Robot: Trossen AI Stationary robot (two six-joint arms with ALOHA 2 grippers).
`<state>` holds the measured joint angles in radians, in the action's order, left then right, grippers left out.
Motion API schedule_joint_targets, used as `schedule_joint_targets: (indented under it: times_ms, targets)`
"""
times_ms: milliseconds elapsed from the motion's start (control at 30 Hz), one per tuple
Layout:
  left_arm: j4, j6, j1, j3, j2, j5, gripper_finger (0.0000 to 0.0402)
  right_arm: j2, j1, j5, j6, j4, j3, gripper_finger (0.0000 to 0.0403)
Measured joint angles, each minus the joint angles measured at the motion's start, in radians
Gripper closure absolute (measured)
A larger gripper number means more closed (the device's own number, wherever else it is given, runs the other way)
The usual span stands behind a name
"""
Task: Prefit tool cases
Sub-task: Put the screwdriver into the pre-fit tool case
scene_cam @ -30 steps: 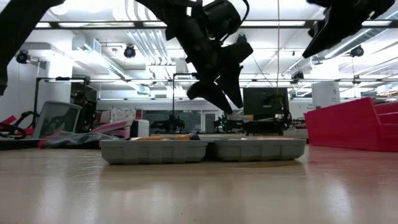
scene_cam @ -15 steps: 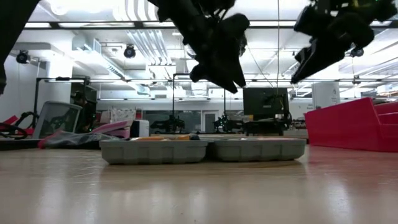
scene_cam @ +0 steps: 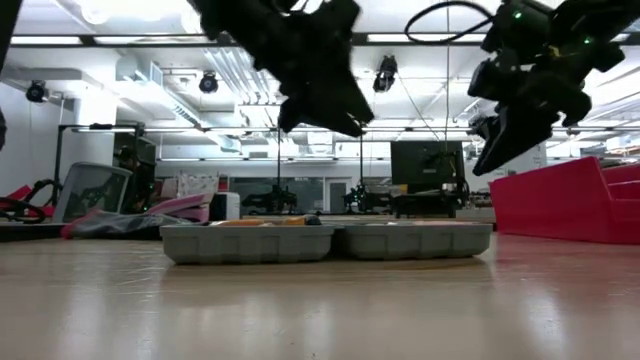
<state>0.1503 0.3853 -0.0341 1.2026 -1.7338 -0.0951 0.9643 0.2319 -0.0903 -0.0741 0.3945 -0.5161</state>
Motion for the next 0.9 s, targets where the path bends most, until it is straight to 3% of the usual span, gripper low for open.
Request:
schedule_joint_targets:
  times_ms: [167,467,900]
  targets:
    - [-0.104,0.062,0.000,-0.135,0.085,-0.015,0.0239,0.131,0.013,0.000,-0.013,-0.030,-0.048,0.0267]
    - [-0.132,0.088,-0.013,-0.247,0.175,-0.053,0.0238,0.376,0.024,-0.017,-0.087,-0.173,-0.115,0.0273]
    - [-0.249,0.138,-0.024,-0.406,0.266,-0.056,0.0244,0.609,0.067,-0.020,-0.162,-0.214,-0.246,0.0274]
